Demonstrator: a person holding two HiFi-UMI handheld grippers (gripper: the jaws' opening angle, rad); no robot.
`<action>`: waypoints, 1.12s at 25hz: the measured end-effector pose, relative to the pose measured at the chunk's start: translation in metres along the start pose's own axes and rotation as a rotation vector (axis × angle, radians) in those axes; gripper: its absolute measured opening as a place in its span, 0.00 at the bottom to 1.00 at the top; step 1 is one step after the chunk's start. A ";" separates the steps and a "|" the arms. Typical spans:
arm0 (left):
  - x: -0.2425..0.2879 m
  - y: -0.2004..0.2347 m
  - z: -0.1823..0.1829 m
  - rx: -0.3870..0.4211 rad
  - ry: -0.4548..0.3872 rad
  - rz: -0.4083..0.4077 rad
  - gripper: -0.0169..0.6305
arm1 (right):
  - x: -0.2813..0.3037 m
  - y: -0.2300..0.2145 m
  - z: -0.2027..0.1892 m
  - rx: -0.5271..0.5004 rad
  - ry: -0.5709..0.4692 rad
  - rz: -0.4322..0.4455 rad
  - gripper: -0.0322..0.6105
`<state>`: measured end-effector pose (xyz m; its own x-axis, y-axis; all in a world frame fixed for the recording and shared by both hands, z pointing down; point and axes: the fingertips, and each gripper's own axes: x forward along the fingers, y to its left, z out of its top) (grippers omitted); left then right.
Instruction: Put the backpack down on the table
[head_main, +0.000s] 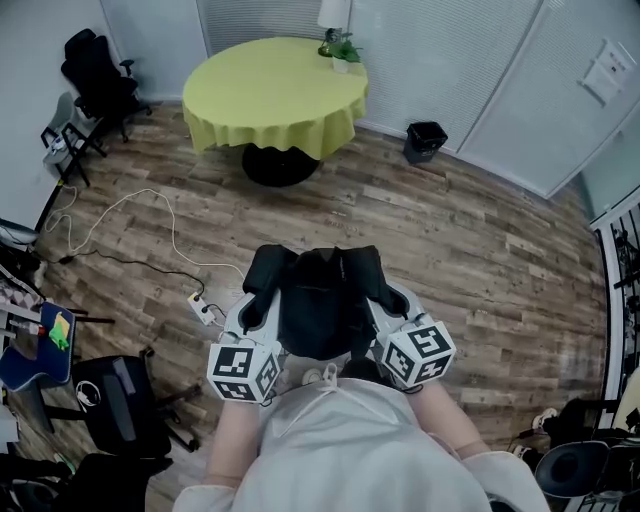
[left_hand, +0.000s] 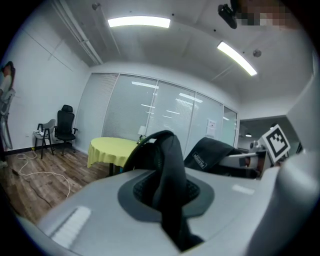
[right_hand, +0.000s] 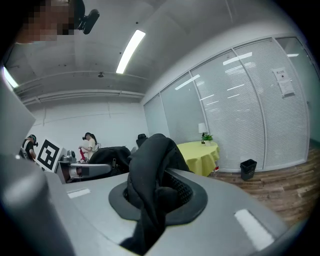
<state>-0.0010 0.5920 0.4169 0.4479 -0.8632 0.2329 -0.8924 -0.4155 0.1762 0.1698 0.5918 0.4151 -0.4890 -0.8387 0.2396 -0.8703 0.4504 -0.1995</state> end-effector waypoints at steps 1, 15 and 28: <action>0.001 0.005 0.001 -0.005 0.000 0.008 0.08 | 0.007 0.000 0.001 0.003 0.002 0.007 0.13; 0.108 0.059 0.012 -0.063 -0.005 0.201 0.09 | 0.140 -0.066 0.021 -0.006 0.052 0.211 0.13; 0.295 0.064 0.059 -0.150 -0.040 0.286 0.09 | 0.263 -0.209 0.098 -0.108 0.089 0.316 0.13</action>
<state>0.0713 0.2935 0.4402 0.1754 -0.9507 0.2557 -0.9622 -0.1106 0.2487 0.2293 0.2469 0.4264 -0.7343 -0.6248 0.2654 -0.6740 0.7173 -0.1764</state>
